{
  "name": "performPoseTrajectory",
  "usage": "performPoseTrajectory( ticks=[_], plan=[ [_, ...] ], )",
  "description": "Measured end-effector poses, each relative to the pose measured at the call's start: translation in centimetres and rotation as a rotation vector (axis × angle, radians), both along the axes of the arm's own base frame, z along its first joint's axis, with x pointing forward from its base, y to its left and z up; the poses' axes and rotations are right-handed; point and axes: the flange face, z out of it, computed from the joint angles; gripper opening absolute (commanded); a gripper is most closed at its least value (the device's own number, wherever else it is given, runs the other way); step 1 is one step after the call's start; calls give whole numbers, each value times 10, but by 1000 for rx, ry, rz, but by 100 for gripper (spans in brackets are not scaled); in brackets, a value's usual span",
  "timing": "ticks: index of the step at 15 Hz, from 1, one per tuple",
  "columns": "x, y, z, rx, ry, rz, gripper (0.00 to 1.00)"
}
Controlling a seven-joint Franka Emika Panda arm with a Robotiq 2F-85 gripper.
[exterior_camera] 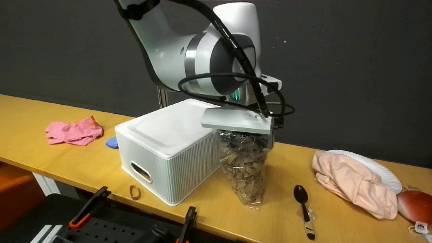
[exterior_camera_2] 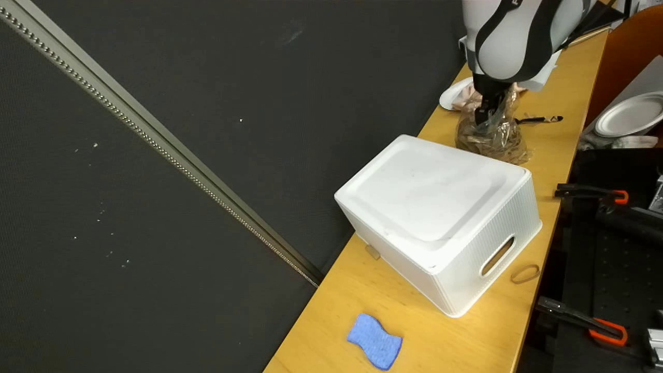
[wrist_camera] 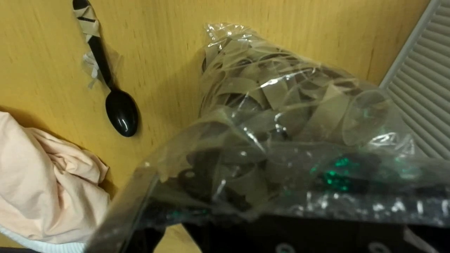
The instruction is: Remove some rubber bands from the plastic and put them on the white box
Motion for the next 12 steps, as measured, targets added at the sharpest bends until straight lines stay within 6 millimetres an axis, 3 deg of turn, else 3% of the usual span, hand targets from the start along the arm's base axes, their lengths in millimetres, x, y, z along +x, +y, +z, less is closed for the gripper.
performPoseTrajectory(
  ticks=[7,12],
  plan=[
    [1,0,1,-4,-12,1,0],
    [1,-1,10,-7,-30,-1,2]
  ],
)
